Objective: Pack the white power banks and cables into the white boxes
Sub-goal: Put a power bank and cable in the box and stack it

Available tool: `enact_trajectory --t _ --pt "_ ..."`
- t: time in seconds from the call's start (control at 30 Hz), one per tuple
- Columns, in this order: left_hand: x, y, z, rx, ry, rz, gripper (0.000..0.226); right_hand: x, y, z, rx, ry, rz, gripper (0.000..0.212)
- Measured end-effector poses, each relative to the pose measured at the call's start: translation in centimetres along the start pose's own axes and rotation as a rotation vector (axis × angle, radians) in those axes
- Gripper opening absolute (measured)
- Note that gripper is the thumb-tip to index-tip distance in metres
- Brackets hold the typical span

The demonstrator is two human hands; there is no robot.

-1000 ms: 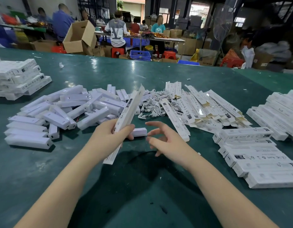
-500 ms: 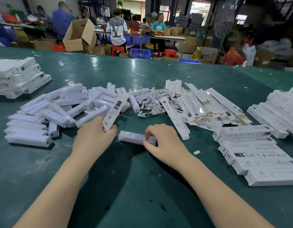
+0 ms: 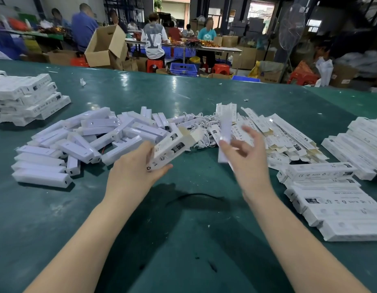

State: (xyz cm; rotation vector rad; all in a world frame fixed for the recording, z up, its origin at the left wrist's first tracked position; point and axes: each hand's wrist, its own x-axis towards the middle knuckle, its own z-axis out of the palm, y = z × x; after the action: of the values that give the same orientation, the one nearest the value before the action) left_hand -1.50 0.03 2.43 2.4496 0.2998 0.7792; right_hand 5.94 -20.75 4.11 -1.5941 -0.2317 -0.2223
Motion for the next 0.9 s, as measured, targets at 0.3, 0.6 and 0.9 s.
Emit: enact_trajectory --t 0.3,0.6,0.9 --pt "-0.3 0.1 0.2 -0.008 -0.084 0.08 0.046 -0.7 -3.0 -1.0 0.367 -0.168 -0.286 0.058" --pt "-0.2 0.3 0.3 0.006 -0.046 0.061 0.029 -1.1 -2.7 -0.7 0.232 -0.257 -0.284 0.053" --pt "-0.3 -0.5 0.6 -0.029 -0.059 0.118 0.029 -0.9 -2.4 -0.6 0.275 -0.294 -0.177 0.047"
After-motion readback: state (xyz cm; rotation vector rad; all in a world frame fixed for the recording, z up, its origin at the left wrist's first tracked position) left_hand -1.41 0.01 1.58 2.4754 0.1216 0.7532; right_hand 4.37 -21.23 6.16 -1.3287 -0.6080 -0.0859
